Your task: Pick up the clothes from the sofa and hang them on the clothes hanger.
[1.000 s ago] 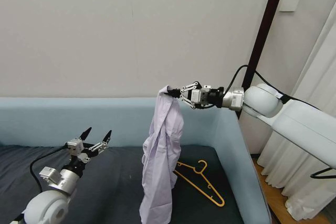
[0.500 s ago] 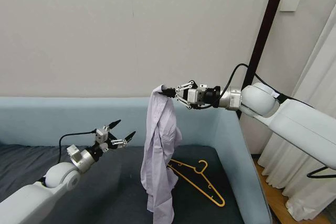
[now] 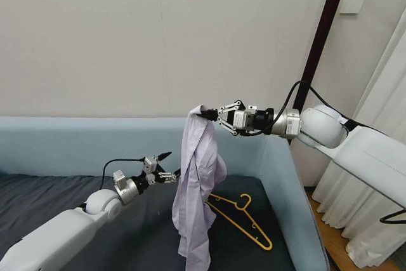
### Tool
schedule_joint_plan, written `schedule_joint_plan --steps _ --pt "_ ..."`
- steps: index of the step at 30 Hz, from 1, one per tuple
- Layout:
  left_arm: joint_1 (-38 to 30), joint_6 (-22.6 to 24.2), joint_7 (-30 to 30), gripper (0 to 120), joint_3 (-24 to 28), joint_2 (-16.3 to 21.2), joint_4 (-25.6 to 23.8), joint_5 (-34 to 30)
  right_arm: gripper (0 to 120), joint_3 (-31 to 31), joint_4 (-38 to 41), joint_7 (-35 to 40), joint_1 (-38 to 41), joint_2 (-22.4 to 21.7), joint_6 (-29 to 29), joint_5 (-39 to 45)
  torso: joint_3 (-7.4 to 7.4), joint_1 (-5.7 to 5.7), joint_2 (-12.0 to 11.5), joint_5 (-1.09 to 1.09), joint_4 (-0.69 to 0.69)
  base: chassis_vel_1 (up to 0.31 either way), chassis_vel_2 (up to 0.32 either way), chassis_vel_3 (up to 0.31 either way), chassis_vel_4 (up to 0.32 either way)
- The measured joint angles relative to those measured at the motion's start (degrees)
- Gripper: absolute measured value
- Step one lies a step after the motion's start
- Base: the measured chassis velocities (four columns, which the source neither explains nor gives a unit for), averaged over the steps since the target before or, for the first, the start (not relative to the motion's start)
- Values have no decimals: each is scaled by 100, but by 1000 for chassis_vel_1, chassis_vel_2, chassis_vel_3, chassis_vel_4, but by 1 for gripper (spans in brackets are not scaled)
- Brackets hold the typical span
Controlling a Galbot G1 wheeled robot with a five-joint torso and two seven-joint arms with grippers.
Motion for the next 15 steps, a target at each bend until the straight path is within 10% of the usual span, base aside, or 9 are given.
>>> schedule_joint_plan --steps 15 --pt "-279 -17 -44 87 235 -323 442 -137 0 44 32 33 -141 -98 -33 -18 0 0 0 0 0 0 0 0 0"
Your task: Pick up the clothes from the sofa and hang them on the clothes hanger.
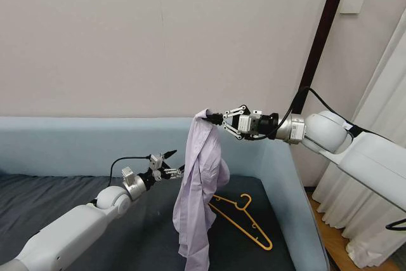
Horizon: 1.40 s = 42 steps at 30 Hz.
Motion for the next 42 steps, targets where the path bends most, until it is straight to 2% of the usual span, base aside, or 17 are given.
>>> schedule_joint_plan --steps 3,4,6,8,15,22,28,35,36,37,42 --pt "-43 -3 -1 76 75 -79 66 32 0 -18 21 26 0 4 -32 11 0 0 0 0 0 0 0 0 0" --pt "-43 -3 -1 76 75 -79 66 32 0 -18 21 26 0 4 -32 11 0 0 0 0 0 0 0 0 0" --pt "-55 -24 0 66 108 -139 129 97 0 -32 30 40 14 6 -54 42 0 0 0 0 -1 0 0 0 0" --pt "-59 -38 1 62 147 -166 162 139 0 -42 29 46 40 14 -62 60 0 0 0 0 -2 0 0 0 0" --pt "-105 -61 23 59 221 -216 227 194 0 -65 31 65 48 32 -69 90 0 0 0 0 0 0 0 0 0" --pt "-204 -128 32 55 293 -447 422 329 0 -129 35 120 80 56 -80 98 0 0 0 -1 0 0 0 0 0" --pt "-219 -167 10 32 333 -532 451 337 0 -158 41 163 86 23 -95 111 0 0 0 0 -2 0 0 0 0" --pt "-206 -175 6 7 357 -453 362 294 0 -167 65 233 26 -2 -111 114 0 0 0 0 0 0 0 0 0" --pt "-206 -175 6 7 357 -453 362 294 0 -167 65 233 26 -2 -111 114 0 0 0 0 0 0 0 0 0" --pt "-189 -161 -5 1 349 -412 308 263 0 -150 75 243 -26 -26 -113 105 0 0 0 -1 0 0 0 0 0" --pt "-163 -121 -110 0 268 -235 159 169 0 -60 75 239 -218 -128 -81 64 -1 0 0 0 -1 0 0 0 0"
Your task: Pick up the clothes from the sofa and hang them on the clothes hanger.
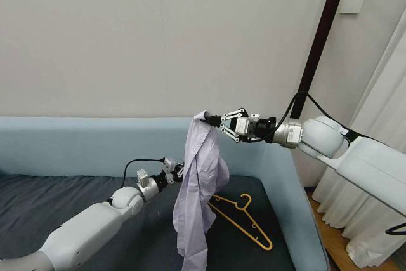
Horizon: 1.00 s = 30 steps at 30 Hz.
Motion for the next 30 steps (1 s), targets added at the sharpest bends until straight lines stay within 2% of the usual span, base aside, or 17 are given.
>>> schedule_joint_plan --steps 5,9,10,12,13,14,19,20,23,24,26,30 --pt "67 88 -250 0 -153 188 -265 -24 0 74 -43 -52 -150 -58 60 -63 0 0 0 -1 0 0 0 0 0" --pt "160 463 -1317 0 -400 367 -717 201 0 143 -141 76 -367 -132 93 -428 0 0 0 0 0 0 0 0 0" --pt "160 463 -1317 0 -400 367 -717 201 0 143 -141 76 -367 -132 93 -428 0 0 0 0 0 0 0 0 0" --pt "217 660 -1824 0 -527 456 -984 357 0 172 -171 382 -486 -168 -11 -616 0 0 0 -1 0 0 0 0 0" --pt "267 859 -2128 0 -634 528 -1214 460 0 208 -176 671 -598 -205 -222 -667 0 0 0 -1 0 0 0 0 0" --pt "267 859 -2128 0 -634 528 -1214 460 0 208 -176 671 -598 -205 -222 -667 0 0 0 -1 0 0 0 0 0" --pt "453 2071 -3448 0 -1301 889 -2360 668 0 252 -182 1413 -878 -448 -1156 -672 0 0 0 1 -2 0 0 0 0" --pt "453 2071 -3448 0 -1301 889 -2360 668 0 252 -182 1413 -878 -448 -1156 -672 0 0 0 1 -2 0 0 0 0" --pt "437 2375 -3927 0 -1496 1052 -2884 824 0 188 -76 2166 -854 -390 -1999 -1407 0 0 0 0 0 0 0 0 0" --pt "437 2375 -3927 0 -1496 1052 -2884 824 0 188 -76 2166 -854 -390 -1999 -1407 0 0 0 0 0 0 0 0 0" --pt "313 2677 -4309 0 -1634 1109 -3151 893 0 55 -111 2212 -651 -244 -2654 -1447 0 0 1 0 1 0 0 0 0" --pt "-126 3066 -4700 0 -1699 1150 -3139 929 0 -336 -482 1935 6 29 -3059 -1694 0 0 0 -3 1 0 0 0 0"
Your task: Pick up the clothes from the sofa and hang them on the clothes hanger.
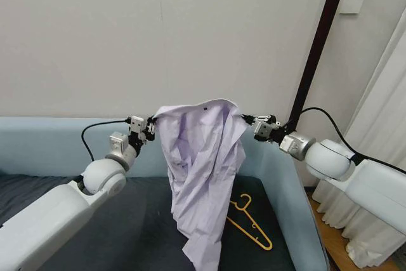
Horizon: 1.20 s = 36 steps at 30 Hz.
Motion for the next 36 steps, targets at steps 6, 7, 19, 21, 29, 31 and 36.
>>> schedule_joint_plan --steps 6,7,19,21,29,31,36 --pt "-1157 356 -115 0 561 -148 630 577 0 -309 -948 298 919 800 -149 -239 0 0 0 1 2 0 0 0 0" --pt "-1409 413 -153 0 789 -239 791 636 0 -354 -1191 383 1080 984 -143 -232 1 0 0 1 2 0 0 0 0" --pt "-1967 910 -719 0 1308 -407 1044 394 0 -490 -1293 1042 1436 1433 -517 797 1 2 -1 3 -3 0 0 0 0" --pt "-1705 964 -785 0 1112 -201 736 349 0 -500 -931 1102 1348 1269 -702 1014 2 2 -1 2 -3 0 0 0 0" --pt "327 1231 -1023 0 -769 994 -1414 -131 0 -386 1036 1425 1347 467 -1564 1987 -2 -2 0 0 3 0 0 0 0" --pt "739 1367 -1147 0 -1221 1255 -1974 -447 0 -295 1482 1511 1432 348 -1773 2271 -2 -2 0 0 -2 0 0 0 0" --pt "1391 1433 -1292 0 -1983 1858 -2774 -788 0 21 2089 1602 1466 146 -2117 2611 -2 -2 0 1 1 0 0 0 0"
